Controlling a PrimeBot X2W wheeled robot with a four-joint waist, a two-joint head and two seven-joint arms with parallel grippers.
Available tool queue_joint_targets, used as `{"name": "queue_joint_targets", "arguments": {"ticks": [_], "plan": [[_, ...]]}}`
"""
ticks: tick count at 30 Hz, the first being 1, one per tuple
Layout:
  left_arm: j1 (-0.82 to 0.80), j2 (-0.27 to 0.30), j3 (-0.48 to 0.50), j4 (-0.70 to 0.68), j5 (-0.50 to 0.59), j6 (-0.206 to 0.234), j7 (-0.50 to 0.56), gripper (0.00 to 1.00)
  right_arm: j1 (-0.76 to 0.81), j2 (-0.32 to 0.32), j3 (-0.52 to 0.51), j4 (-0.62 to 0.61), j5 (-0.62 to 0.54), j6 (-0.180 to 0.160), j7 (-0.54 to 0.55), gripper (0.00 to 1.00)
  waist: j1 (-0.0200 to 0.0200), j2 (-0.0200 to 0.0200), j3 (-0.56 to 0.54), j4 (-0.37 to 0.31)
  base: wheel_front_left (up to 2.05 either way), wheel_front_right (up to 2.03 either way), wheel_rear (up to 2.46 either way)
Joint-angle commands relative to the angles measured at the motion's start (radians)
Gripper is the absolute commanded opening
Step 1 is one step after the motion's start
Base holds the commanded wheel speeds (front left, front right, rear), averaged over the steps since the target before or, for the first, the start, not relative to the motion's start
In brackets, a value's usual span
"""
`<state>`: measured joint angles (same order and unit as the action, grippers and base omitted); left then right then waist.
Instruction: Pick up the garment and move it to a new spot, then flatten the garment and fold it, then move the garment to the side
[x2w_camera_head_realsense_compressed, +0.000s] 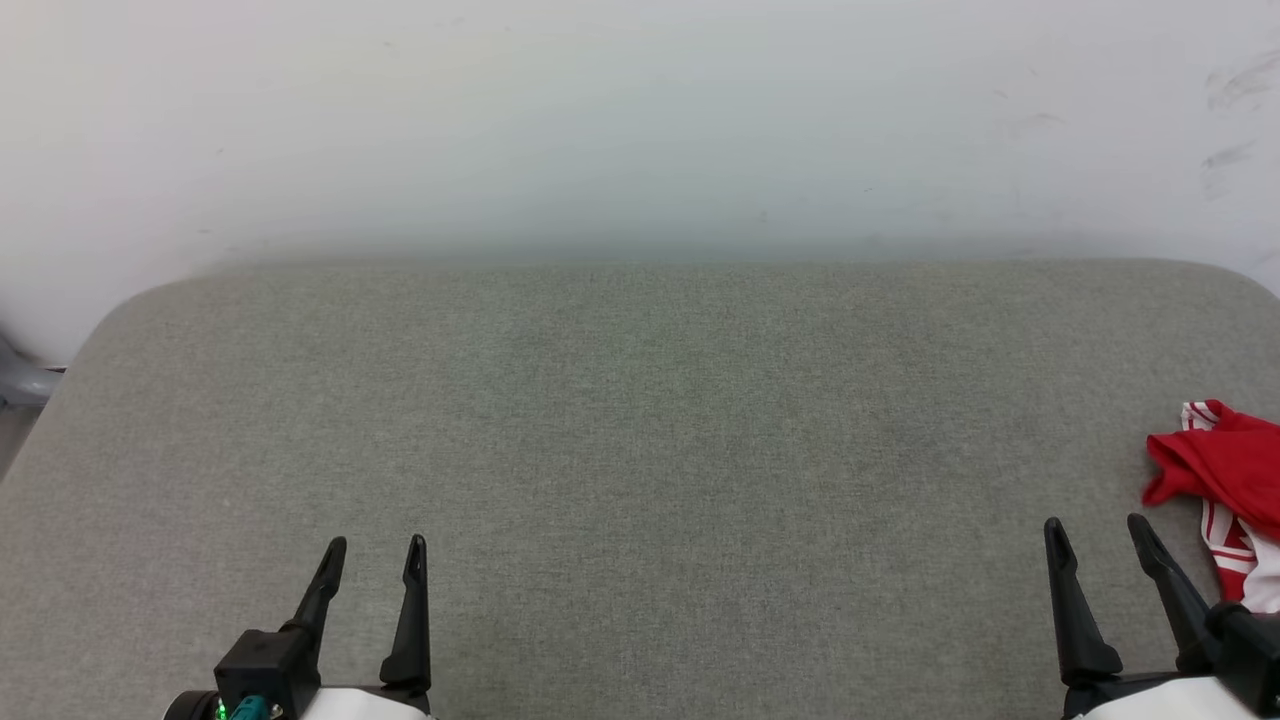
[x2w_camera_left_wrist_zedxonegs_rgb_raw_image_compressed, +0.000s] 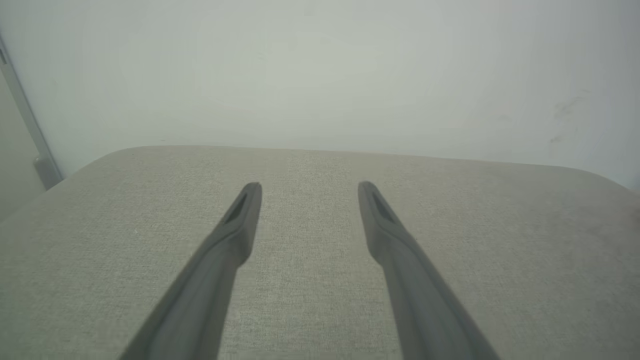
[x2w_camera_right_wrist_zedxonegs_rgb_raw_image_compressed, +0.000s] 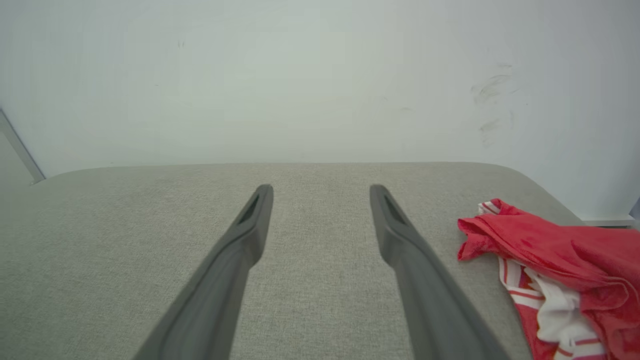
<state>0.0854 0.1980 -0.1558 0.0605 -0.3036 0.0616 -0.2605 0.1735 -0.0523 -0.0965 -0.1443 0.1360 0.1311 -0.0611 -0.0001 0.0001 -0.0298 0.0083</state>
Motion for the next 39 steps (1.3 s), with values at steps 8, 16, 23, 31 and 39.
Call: {"name": "queue_joint_targets", "arguments": {"ticks": [8, 16, 23, 31, 39], "plan": [[0.007, 0.0, -0.002, 0.012, 0.015, -0.014, -0.005, 1.0, 0.015, 0.003, 0.005, -0.049, -0.003, -0.001, 0.024, 1.0, 0.0001, -0.0001, 0.003, -0.001, 0.0, 0.0, 0.0], [-0.008, 0.003, -0.005, 0.013, 0.036, -0.018, -0.005, 1.0, 0.014, 0.003, 0.006, -0.066, -0.001, -0.001, 0.032, 1.0, 0.0001, -0.0001, 0.01, 0.005, 0.0, 0.0, 0.0], [-0.006, 0.007, -0.008, 0.01, 0.044, -0.017, -0.001, 0.0, 0.01, 0.0, 0.004, -0.061, 0.005, 0.0, 0.035, 0.0, 0.0002, -0.0001, 0.013, 0.011, 0.0, 0.0, 0.0], [-0.003, -0.009, 0.005, 0.045, -0.05, -0.029, 0.026, 0.0, 0.001, -0.004, 0.015, -0.011, 0.11, 0.0, 0.037, 0.0, 0.0003, -0.0001, 0.014, 0.011, 0.0, 0.0, 0.0], [-0.027, -0.022, 0.033, 0.063, -0.194, -0.047, 0.063, 0.0, -0.035, -0.015, 0.023, 0.036, 0.275, 0.0, 0.043, 0.0, 0.0003, -0.0001, 0.015, 0.009, 0.0, 0.0, 0.0]]}}
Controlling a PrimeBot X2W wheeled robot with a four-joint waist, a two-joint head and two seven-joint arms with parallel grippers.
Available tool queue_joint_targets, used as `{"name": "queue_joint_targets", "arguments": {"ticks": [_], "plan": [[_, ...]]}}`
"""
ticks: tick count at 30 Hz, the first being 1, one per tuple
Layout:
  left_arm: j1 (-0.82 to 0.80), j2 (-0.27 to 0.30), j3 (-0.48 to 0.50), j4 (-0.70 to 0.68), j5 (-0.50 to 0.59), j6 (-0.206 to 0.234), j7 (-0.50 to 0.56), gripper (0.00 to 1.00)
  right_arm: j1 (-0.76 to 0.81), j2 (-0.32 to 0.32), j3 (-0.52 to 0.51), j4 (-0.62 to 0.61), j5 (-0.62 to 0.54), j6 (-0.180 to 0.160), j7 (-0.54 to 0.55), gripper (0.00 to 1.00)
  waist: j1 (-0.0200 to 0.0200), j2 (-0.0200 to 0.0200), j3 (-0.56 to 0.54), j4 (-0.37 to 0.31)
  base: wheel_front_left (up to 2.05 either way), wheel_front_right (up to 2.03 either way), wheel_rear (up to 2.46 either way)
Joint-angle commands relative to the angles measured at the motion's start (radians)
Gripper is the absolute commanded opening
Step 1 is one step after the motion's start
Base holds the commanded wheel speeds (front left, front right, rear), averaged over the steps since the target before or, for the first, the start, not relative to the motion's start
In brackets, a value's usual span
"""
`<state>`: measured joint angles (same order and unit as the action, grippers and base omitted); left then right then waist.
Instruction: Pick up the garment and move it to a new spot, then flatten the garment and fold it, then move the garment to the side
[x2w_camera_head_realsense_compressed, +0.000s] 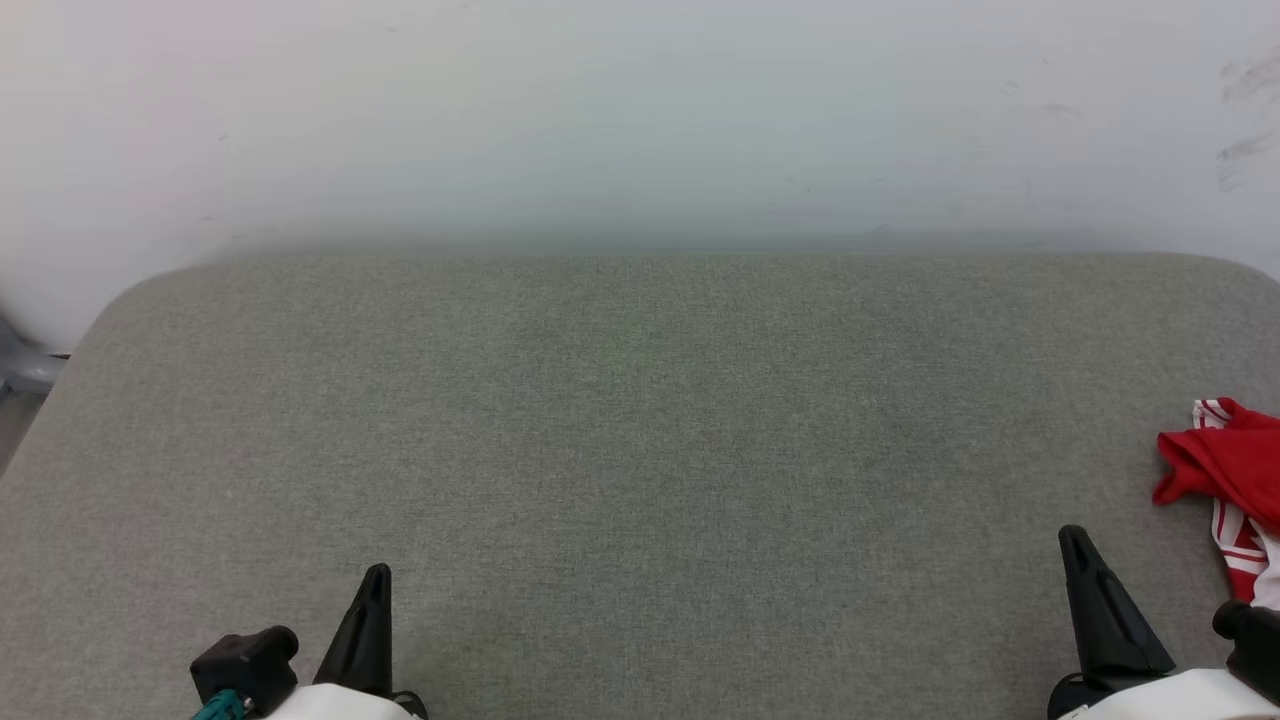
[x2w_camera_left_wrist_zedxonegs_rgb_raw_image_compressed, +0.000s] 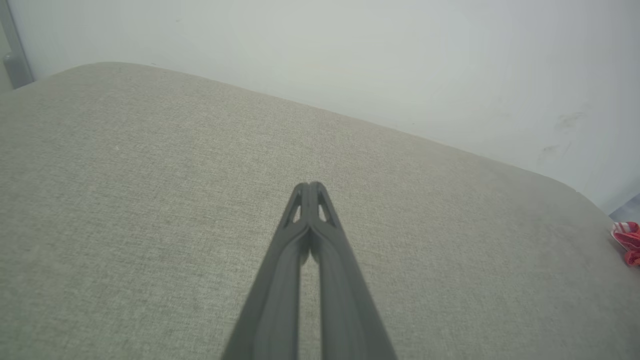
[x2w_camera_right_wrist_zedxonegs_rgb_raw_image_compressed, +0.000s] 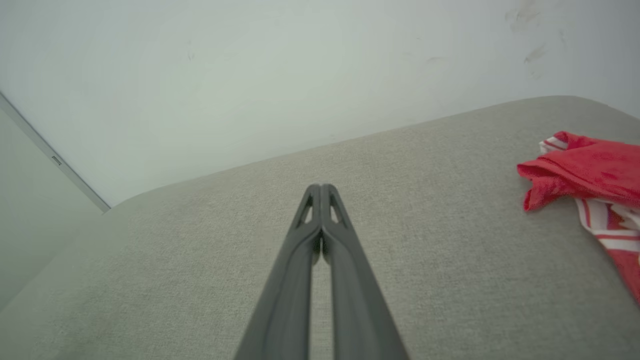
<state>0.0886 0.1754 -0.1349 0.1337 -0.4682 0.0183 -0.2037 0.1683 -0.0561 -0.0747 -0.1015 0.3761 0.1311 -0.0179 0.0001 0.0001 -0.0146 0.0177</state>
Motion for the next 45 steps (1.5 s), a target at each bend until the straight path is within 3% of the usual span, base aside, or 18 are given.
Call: {"name": "queue_joint_targets", "arguments": {"ticks": [1, 21, 45], "plan": [[-0.033, -0.001, 0.015, -0.009, -0.045, -0.006, 0.011, 0.0, -0.034, -0.012, 0.002, -0.001, 0.054, 0.0, 0.001, 0.0, 0.0, -0.0001, 0.0, 0.0, 0.0, 0.0, 0.0], [-0.08, -0.031, 0.074, 0.022, -0.344, -0.046, 0.089, 0.0, -0.101, -0.024, 0.014, 0.09, 0.39, 0.0, 0.018, 0.0, 0.0, -0.0001, 0.003, -0.003, 0.0, 0.0, 0.0], [-0.124, -0.061, 0.133, 0.053, -0.625, -0.082, 0.167, 0.0, -0.163, -0.029, 0.015, 0.178, 0.701, 0.0, 0.042, 0.0, -0.0001, -0.0001, 0.007, -0.007, 0.0, 0.0, 0.0]]}}
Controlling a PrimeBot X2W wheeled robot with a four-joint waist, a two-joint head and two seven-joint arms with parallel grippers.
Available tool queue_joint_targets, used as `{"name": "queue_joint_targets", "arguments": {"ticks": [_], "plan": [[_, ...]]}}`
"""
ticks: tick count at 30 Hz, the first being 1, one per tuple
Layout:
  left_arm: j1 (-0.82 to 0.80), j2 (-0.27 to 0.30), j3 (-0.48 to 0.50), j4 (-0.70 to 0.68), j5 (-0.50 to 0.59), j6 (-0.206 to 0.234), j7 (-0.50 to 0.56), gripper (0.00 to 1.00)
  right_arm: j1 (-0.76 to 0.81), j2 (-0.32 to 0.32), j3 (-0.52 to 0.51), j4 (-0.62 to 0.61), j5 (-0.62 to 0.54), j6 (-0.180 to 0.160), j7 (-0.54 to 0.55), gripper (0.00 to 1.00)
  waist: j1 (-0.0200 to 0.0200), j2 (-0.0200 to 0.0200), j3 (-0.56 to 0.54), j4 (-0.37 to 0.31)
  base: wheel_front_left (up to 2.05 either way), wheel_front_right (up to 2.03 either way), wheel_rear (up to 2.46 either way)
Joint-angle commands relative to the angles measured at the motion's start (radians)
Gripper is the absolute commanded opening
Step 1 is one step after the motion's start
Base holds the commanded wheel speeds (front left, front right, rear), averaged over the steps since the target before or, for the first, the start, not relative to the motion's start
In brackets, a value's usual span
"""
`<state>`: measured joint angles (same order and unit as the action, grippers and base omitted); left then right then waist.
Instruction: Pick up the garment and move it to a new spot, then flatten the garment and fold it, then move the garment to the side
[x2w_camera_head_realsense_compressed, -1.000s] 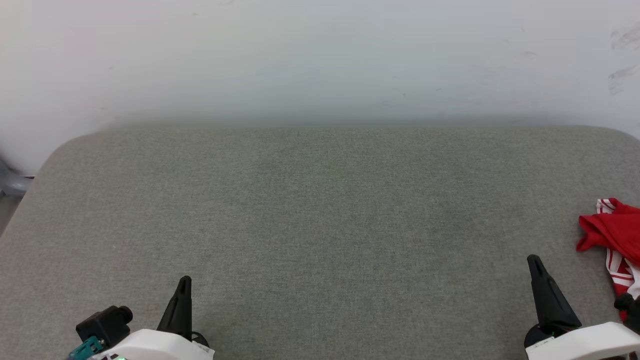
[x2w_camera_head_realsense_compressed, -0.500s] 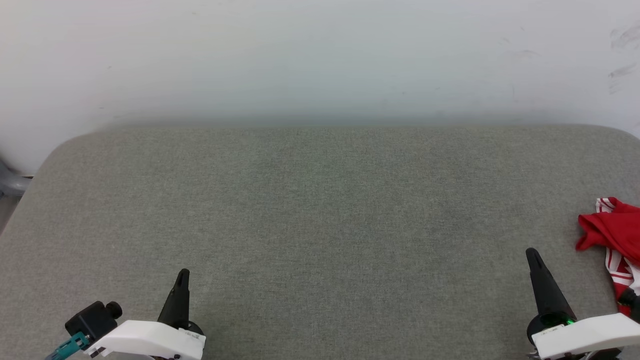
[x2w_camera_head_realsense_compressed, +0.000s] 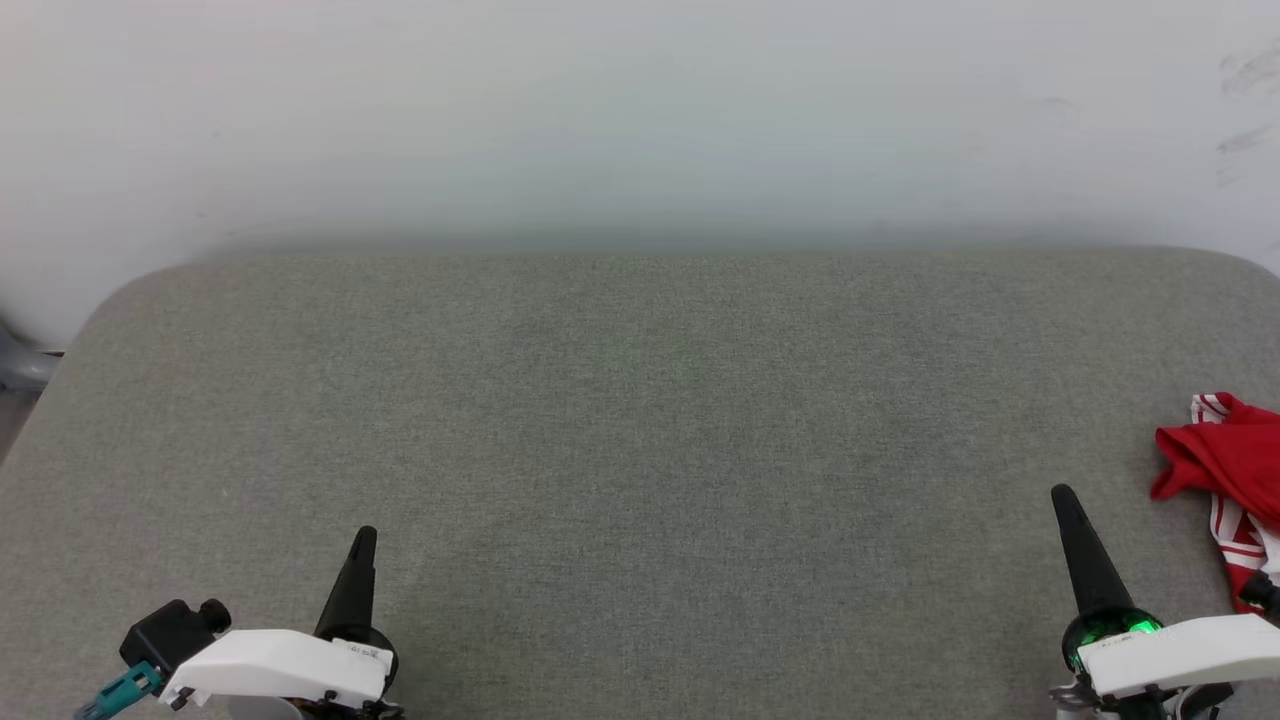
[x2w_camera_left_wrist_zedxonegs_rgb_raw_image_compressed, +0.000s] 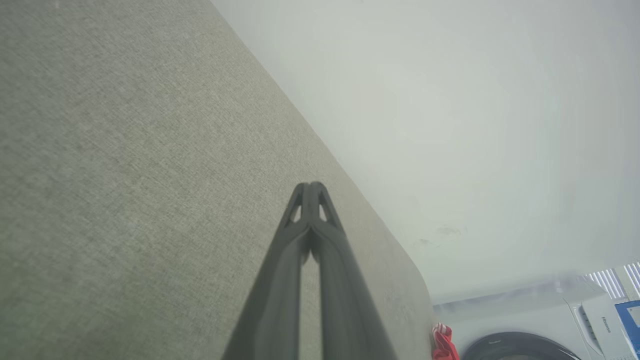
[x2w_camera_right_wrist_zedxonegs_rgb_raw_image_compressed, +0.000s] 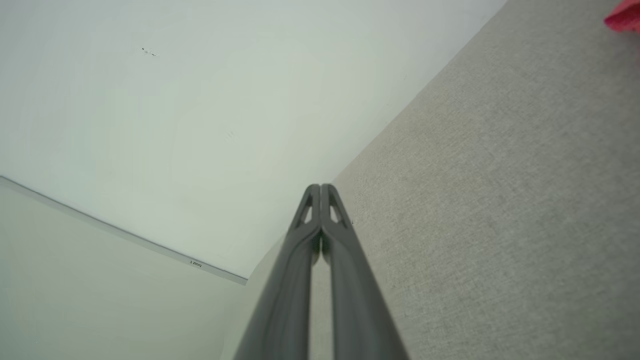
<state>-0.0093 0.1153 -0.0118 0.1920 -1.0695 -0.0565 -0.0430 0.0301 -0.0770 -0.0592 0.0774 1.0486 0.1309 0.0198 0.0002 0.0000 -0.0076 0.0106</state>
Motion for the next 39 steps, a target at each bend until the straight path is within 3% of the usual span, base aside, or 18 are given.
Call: {"name": "queue_joint_targets", "arguments": {"ticks": [1, 39], "plan": [[-0.028, -0.002, 0.012, -0.005, -0.034, -0.009, 0.009, 0.0, -0.027, -0.009, 0.0, 0.003, 0.04, 0.0, 0.005, 0.0, -0.0001, 0.0, 0.0, 0.0, 0.0, 0.0, 0.0], [-0.077, -0.04, 0.081, 0.032, -0.357, -0.052, 0.101, 0.0, -0.1, -0.005, -0.01, 0.106, 0.391, 0.0, 0.041, 0.0, -0.0001, 0.0, 0.006, -0.006, 0.0, 0.0, 0.0]]}}
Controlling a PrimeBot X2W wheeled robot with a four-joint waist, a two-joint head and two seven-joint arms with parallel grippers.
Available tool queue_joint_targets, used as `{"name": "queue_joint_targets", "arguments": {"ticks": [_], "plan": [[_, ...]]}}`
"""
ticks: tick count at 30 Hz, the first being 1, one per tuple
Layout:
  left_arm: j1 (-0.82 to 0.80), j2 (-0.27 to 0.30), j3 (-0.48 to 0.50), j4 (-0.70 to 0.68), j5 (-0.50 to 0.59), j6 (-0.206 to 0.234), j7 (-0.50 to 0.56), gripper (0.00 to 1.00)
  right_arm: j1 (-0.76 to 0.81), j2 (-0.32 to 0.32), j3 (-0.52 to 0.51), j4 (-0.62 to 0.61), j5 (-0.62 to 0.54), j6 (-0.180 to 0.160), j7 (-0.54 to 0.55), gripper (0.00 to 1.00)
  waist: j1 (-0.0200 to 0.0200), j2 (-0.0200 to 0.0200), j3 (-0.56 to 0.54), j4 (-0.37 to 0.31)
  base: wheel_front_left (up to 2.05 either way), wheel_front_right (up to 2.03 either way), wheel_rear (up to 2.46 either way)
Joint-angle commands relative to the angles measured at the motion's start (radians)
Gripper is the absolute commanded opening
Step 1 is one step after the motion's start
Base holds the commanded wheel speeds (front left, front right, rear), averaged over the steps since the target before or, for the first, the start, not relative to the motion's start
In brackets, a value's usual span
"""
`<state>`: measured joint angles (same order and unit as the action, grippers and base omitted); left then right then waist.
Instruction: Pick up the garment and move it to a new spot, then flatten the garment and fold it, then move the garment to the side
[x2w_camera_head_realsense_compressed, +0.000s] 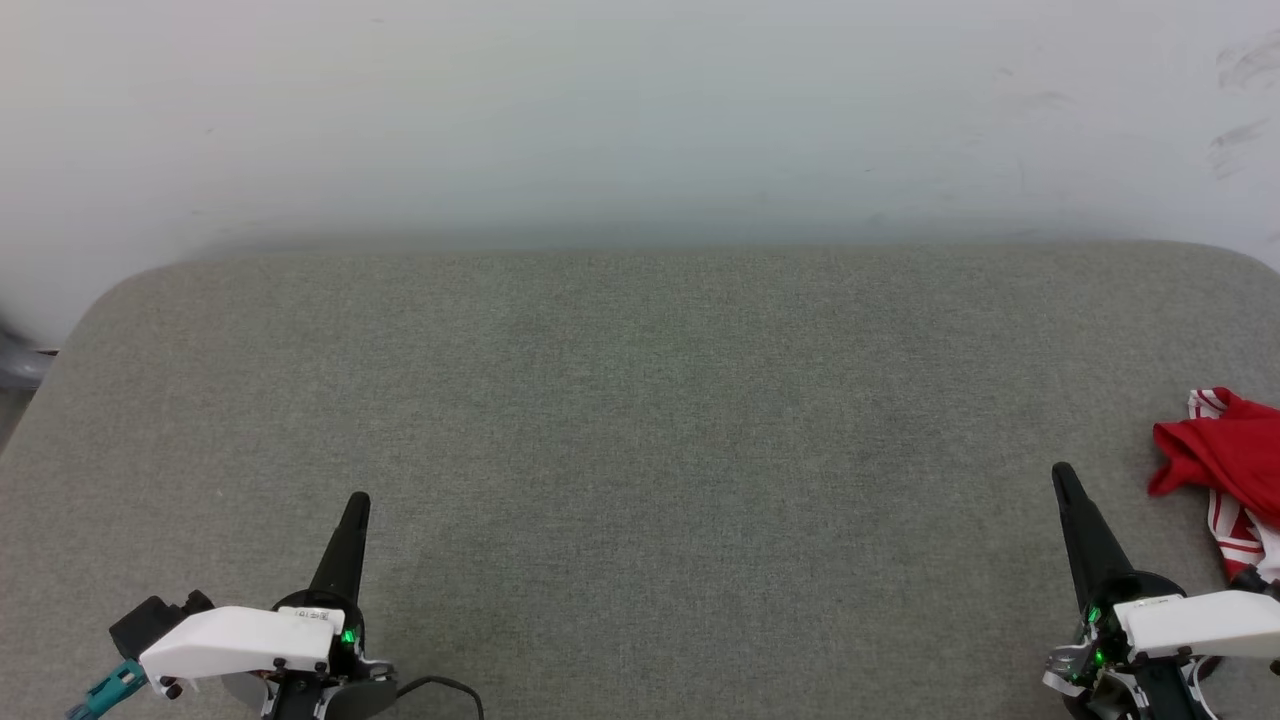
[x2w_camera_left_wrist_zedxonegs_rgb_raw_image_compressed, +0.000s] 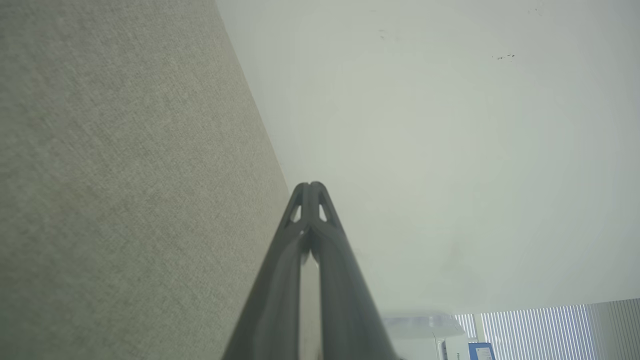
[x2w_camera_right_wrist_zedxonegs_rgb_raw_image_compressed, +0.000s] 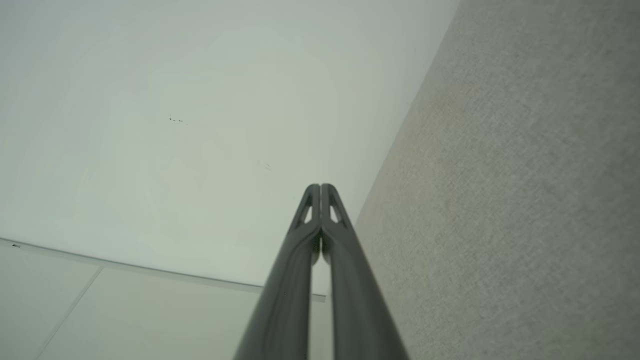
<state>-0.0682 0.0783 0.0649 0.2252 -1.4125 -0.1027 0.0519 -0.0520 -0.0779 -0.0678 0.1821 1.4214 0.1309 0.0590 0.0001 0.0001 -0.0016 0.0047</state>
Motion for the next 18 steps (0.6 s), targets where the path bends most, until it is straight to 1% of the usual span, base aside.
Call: {"name": "queue_joint_targets", "arguments": {"ticks": [1, 18], "plan": [[-0.019, -0.004, 0.006, 0.0, -0.022, -0.006, 0.008, 0.0, -0.019, -0.004, -0.002, 0.004, 0.026, 0.0, 0.004, 0.0, 0.0, -0.0001, 0.0, 0.0, 0.0, 0.0, 0.0], [-0.037, -0.017, 0.032, 0.014, -0.139, -0.022, 0.042, 0.0, -0.046, 0.0, -0.008, 0.042, 0.151, 0.0, 0.021, 0.0, -0.0001, -0.0001, 0.003, -0.003, 0.0, 0.0, 0.0]]}}
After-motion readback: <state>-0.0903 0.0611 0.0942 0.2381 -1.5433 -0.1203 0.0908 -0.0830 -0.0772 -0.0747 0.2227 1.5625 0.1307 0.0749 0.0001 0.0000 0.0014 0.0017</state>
